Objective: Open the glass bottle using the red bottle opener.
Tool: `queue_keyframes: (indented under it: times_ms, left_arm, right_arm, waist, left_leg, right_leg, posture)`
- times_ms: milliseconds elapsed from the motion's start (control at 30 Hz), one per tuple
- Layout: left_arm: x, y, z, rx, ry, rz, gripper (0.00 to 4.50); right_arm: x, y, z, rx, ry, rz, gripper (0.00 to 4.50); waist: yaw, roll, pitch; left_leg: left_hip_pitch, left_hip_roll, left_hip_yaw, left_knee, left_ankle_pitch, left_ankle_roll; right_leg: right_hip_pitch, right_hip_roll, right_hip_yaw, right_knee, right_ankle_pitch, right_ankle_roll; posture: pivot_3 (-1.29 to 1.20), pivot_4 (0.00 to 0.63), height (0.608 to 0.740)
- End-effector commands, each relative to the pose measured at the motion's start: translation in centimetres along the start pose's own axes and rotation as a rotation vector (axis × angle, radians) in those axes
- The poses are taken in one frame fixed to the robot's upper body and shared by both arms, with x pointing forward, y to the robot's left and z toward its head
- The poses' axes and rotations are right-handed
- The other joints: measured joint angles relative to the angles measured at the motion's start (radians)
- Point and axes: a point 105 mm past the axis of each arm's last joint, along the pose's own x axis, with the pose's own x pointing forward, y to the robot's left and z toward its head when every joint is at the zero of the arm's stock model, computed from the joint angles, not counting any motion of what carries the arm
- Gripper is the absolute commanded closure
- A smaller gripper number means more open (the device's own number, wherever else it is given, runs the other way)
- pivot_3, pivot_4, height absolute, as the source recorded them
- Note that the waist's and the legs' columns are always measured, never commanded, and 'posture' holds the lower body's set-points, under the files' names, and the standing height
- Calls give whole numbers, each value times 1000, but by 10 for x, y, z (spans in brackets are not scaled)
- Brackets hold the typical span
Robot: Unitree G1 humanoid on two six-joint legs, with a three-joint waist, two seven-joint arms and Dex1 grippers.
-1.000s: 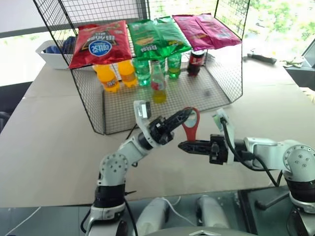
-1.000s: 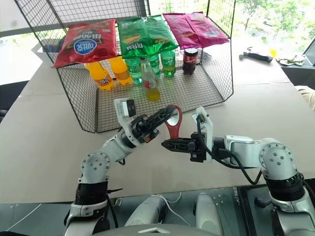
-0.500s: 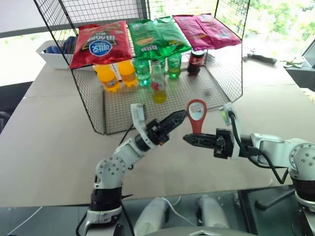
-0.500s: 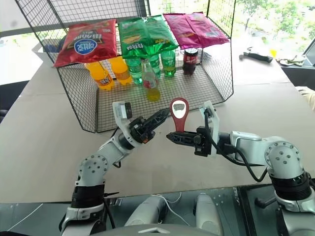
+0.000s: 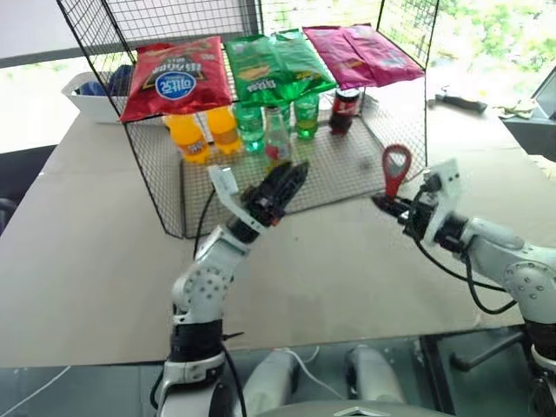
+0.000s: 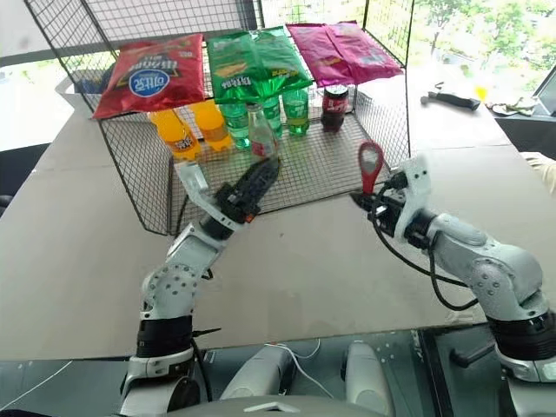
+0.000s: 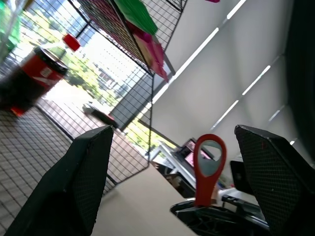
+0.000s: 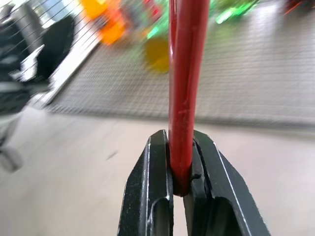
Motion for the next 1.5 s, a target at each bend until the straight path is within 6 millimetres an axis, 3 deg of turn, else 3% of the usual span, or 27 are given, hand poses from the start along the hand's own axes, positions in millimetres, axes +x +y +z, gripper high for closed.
queue_keyframes:
  times_ms: [33, 133, 267, 433, 500, 733, 1500]
  left_arm:
    - [8, 19, 5, 412, -3, 152, 431]
    - [14, 29, 1, 554, 6, 201, 431]
    - [26, 41, 2, 636, -13, 278, 431]
    - [35, 45, 6, 670, -46, 300, 431]
    - [35, 44, 8, 684, -57, 298, 204]
    - [33, 48, 14, 729, -67, 324, 204]
    - [83, 92, -5, 733, 71, 474, 204]
  right_arm:
    - [2, -11, 24, -111, -151, -113, 4500]
    - [3, -15, 34, -164, -230, -167, 4500]
    - [1, -14, 53, -391, -326, -234, 4500]
    - [4, -6, 51, -501, -341, -239, 4500]
    - [5, -5, 48, -493, -344, -240, 4500]
    - [6, -2, 43, -480, -341, -236, 4500]
    - [6, 1, 43, -417, -362, -247, 4500]
  waist:
    - [2, 0, 0]
    - [6, 0, 0]
    - [8, 0, 0]
    - [-1, 0, 0]
    - [-4, 0, 0]
    - [-2, 0, 0]
    - [-3, 0, 0]
  left_leg:
    - [0, 0, 0, 0, 0, 0]
    - [-1, -1, 0, 0, 0, 0]
    - [-1, -1, -1, 0, 0, 0]
    - [-1, -1, -1, 0, 0, 0]
    - [-1, -1, -1, 0, 0, 0]
    - [-1, -1, -1, 0, 0, 0]
    - [-1, -2, -1, 1, 0, 0]
  right_leg:
    - [0, 0, 0, 0, 0, 0]
    - [0, 0, 0, 0, 0, 0]
    - [0, -1, 0, 0, 0, 0]
    - [-1, 0, -1, 0, 0, 0]
    - [-2, 0, 0, 0, 0, 0]
    - [-2, 0, 0, 1, 0, 0]
    - [-2, 0, -1, 1, 0, 0]
  posture:
    - [0, 150, 740]
    - [0, 150, 740]
    - [0, 150, 740]
    - [0, 150, 740]
    - [0, 150, 740]
    - [0, 150, 740]
    - [0, 150, 740]
